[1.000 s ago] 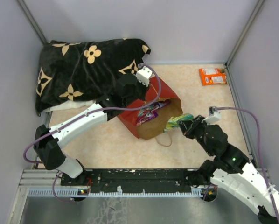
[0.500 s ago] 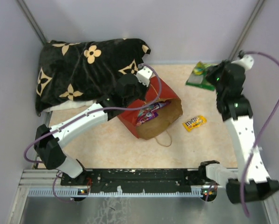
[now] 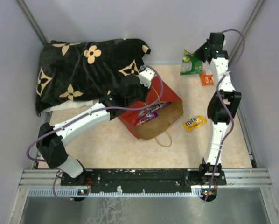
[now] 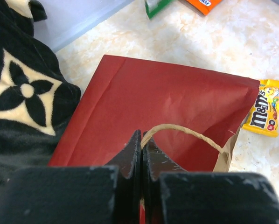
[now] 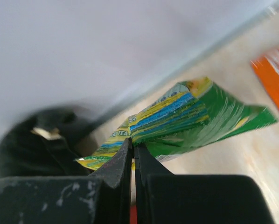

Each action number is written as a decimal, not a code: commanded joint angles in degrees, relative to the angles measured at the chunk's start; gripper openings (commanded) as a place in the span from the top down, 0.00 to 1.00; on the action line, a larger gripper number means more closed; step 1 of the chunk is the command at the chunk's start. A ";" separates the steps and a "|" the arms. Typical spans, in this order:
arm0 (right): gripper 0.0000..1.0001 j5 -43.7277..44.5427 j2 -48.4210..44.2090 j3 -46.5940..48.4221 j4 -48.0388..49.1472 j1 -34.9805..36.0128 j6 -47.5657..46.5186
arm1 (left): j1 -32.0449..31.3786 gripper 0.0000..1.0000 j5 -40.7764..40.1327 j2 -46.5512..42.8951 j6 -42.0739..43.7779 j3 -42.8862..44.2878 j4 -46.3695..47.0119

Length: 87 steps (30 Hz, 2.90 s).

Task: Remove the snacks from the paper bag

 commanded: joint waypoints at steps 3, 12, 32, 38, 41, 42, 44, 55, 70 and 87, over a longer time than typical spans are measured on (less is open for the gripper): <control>1.00 -8.16 15.97 34.71 -3.80 0.18 5.49 | -0.11 1.00 0.31 0.57 -0.61 1.48 0.55; 1.00 -9.69 3.37 -17.99 20.03 -0.24 1.96 | -0.15 1.00 1.01 1.50 -0.89 1.55 0.35; 1.00 1.84 -10.31 -54.93 46.41 -0.89 20.52 | -0.64 1.00 1.30 1.88 -1.12 2.60 -0.95; 1.00 4.78 -7.81 -51.90 46.78 -0.91 24.76 | -0.69 1.00 0.12 2.86 -1.60 3.18 -1.83; 1.00 5.62 -5.49 -48.18 45.23 -0.89 25.06 | -0.78 1.00 -0.30 2.58 -1.75 2.98 -1.56; 1.00 5.93 -4.96 -47.99 45.65 -0.84 25.56 | -0.90 1.00 -0.81 2.28 -1.77 2.86 -1.40; 1.00 6.96 -4.28 -48.32 47.15 -0.81 27.08 | -0.91 1.00 -1.45 1.72 -1.71 2.20 -0.74; 0.34 -1.18 -4.61 -55.15 60.16 -0.72 31.02 | -1.12 1.00 -1.32 3.17 -2.12 3.59 -2.70; 0.01 -1.25 -35.65 -89.02 75.73 0.53 32.80 | -1.32 1.00 -3.39 2.78 -0.97 3.78 -2.93; 0.01 27.23 -84.38 -93.67 42.53 35.79 4.09 | -1.69 1.00 -4.63 3.15 -0.21 3.45 -2.53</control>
